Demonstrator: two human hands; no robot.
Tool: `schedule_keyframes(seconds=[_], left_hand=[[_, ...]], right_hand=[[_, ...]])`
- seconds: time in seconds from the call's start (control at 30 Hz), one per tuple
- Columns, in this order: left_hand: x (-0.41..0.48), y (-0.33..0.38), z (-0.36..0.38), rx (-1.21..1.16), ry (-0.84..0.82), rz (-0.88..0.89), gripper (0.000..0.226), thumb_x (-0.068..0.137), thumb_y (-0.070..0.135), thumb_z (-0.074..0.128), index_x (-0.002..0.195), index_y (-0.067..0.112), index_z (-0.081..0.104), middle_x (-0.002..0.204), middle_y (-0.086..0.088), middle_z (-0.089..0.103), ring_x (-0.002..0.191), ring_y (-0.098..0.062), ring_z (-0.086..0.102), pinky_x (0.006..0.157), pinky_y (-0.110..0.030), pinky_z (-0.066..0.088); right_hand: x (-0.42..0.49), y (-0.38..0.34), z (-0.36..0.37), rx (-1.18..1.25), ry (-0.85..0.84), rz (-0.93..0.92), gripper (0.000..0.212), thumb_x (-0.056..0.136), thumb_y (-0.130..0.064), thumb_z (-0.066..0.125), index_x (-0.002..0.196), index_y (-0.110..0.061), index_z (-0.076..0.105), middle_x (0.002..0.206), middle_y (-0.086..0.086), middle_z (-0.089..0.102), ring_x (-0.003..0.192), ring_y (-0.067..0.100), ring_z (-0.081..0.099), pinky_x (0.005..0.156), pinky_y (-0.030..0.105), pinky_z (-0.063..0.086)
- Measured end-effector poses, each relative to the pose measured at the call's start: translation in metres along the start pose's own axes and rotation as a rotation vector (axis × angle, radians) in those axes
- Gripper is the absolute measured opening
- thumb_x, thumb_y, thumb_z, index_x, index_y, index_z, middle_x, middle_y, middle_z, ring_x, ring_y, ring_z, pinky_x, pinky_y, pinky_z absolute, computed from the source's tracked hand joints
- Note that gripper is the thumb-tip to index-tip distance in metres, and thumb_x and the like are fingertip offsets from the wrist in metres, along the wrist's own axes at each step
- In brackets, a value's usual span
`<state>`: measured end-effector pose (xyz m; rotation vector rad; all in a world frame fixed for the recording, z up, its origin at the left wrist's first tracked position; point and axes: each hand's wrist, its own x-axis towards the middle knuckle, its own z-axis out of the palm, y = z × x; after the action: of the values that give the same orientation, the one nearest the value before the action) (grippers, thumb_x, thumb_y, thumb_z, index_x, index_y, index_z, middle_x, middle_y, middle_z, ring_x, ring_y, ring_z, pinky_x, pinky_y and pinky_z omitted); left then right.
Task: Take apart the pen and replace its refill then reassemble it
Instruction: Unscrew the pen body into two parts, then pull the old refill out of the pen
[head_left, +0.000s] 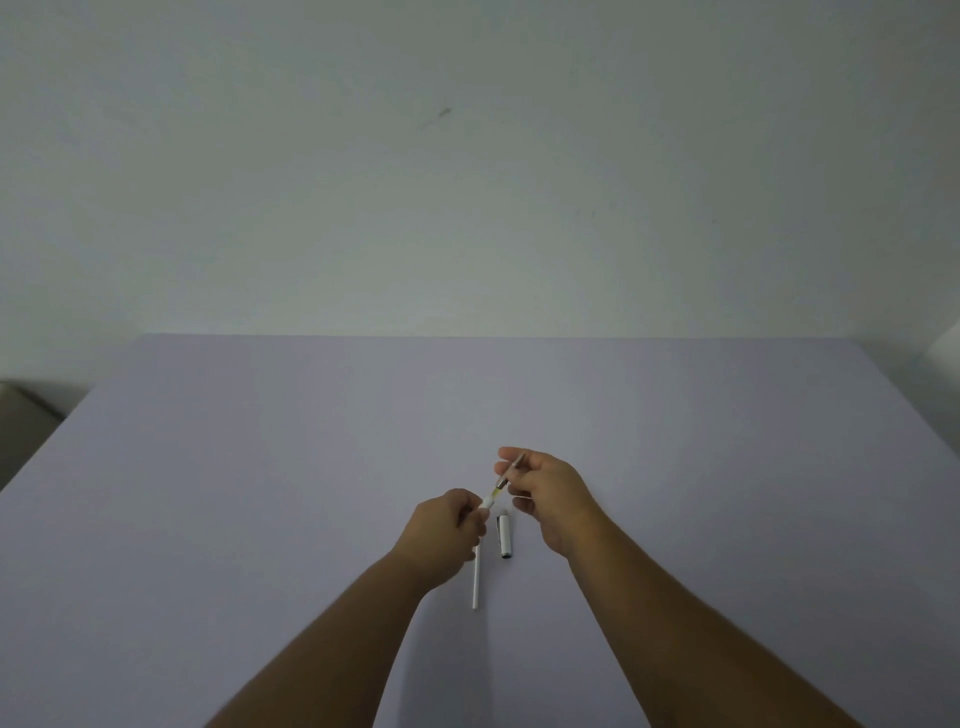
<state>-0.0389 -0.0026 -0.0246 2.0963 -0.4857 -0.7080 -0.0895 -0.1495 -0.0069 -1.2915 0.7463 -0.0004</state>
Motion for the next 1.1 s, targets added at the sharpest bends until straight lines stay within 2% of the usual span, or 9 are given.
schedule_keyframes(seconds=[0.13,0.27,0.47,0.53,0.6,0.7,0.77,0.9,1.1], left_hand=[[-0.002,0.003,0.000,-0.067,-0.021,-0.011,0.011,0.095,0.020,0.046,0.101,0.024,0.055,0.080,0.000,0.064,0.069,-0.010,0.060,0.059,-0.017,0.055],[-0.003,0.007,0.002,-0.117,-0.060,-0.024,0.021,0.095,0.018,0.042,0.105,0.032,0.054,0.082,-0.003,0.063,0.069,-0.013,0.061,0.060,-0.018,0.057],[0.000,0.001,0.006,-0.123,-0.055,-0.061,0.019,0.094,0.018,0.043,0.100,0.031,0.055,0.081,-0.004,0.061,0.067,-0.014,0.059,0.059,-0.021,0.057],[0.002,-0.004,0.008,-0.130,-0.044,-0.083,0.017,0.094,0.019,0.043,0.101,0.029,0.055,0.081,-0.003,0.060,0.067,-0.014,0.059,0.059,-0.022,0.057],[0.002,-0.009,0.011,-0.143,-0.037,-0.098,0.016,0.094,0.020,0.043,0.101,0.028,0.055,0.080,-0.003,0.059,0.065,-0.013,0.059,0.054,-0.019,0.055],[0.004,-0.013,0.015,-0.149,-0.025,-0.111,0.015,0.094,0.021,0.043,0.102,0.028,0.054,0.080,-0.003,0.059,0.063,-0.012,0.058,0.051,-0.016,0.052],[0.006,-0.015,0.018,-0.144,-0.023,-0.119,0.015,0.094,0.021,0.044,0.102,0.028,0.054,0.078,-0.003,0.059,0.063,-0.013,0.058,0.053,-0.017,0.054],[0.007,-0.020,0.022,-0.111,-0.028,-0.128,0.015,0.095,0.021,0.044,0.103,0.029,0.054,0.077,-0.002,0.060,0.065,-0.014,0.059,0.057,-0.020,0.055],[0.008,-0.020,0.024,-0.105,-0.029,-0.139,0.015,0.094,0.020,0.044,0.103,0.029,0.054,0.077,-0.002,0.059,0.066,-0.016,0.059,0.060,-0.023,0.056]], right_hand=[[0.000,-0.002,-0.005,-0.073,-0.035,-0.033,0.026,0.092,-0.005,0.051,0.105,-0.022,0.065,0.092,-0.007,0.073,0.079,0.011,0.058,0.071,0.024,0.047],[0.002,-0.002,-0.006,-0.056,-0.004,-0.045,0.018,0.089,-0.010,0.060,0.094,-0.026,0.066,0.091,-0.006,0.073,0.080,0.011,0.059,0.069,0.024,0.048],[0.021,-0.001,-0.014,0.164,0.283,-0.077,0.011,0.084,-0.009,0.067,0.089,-0.019,0.065,0.076,0.000,0.067,0.069,0.011,0.059,0.069,0.024,0.052],[0.027,0.011,-0.019,0.055,0.283,-0.020,0.012,0.084,-0.005,0.064,0.087,-0.016,0.065,0.071,0.003,0.066,0.063,0.015,0.059,0.070,0.028,0.052],[0.029,0.030,-0.022,-0.187,0.232,0.047,0.012,0.082,-0.004,0.062,0.079,-0.015,0.066,0.071,0.007,0.066,0.063,0.021,0.058,0.070,0.034,0.051],[0.032,0.057,-0.023,-0.768,0.156,0.023,0.011,0.080,-0.006,0.061,0.084,-0.007,0.071,0.085,0.013,0.071,0.080,0.028,0.066,0.078,0.033,0.054],[0.032,0.070,-0.023,-0.959,0.151,-0.026,0.017,0.081,-0.007,0.057,0.093,-0.005,0.069,0.097,0.013,0.072,0.094,0.029,0.066,0.081,0.031,0.051],[0.034,0.082,-0.023,-1.000,0.169,-0.055,0.017,0.084,-0.013,0.058,0.099,-0.009,0.065,0.105,0.010,0.069,0.098,0.026,0.062,0.082,0.028,0.047],[0.033,0.083,-0.025,-0.917,0.175,-0.066,0.018,0.084,-0.014,0.062,0.100,-0.006,0.065,0.104,0.014,0.068,0.098,0.028,0.062,0.087,0.035,0.052]])
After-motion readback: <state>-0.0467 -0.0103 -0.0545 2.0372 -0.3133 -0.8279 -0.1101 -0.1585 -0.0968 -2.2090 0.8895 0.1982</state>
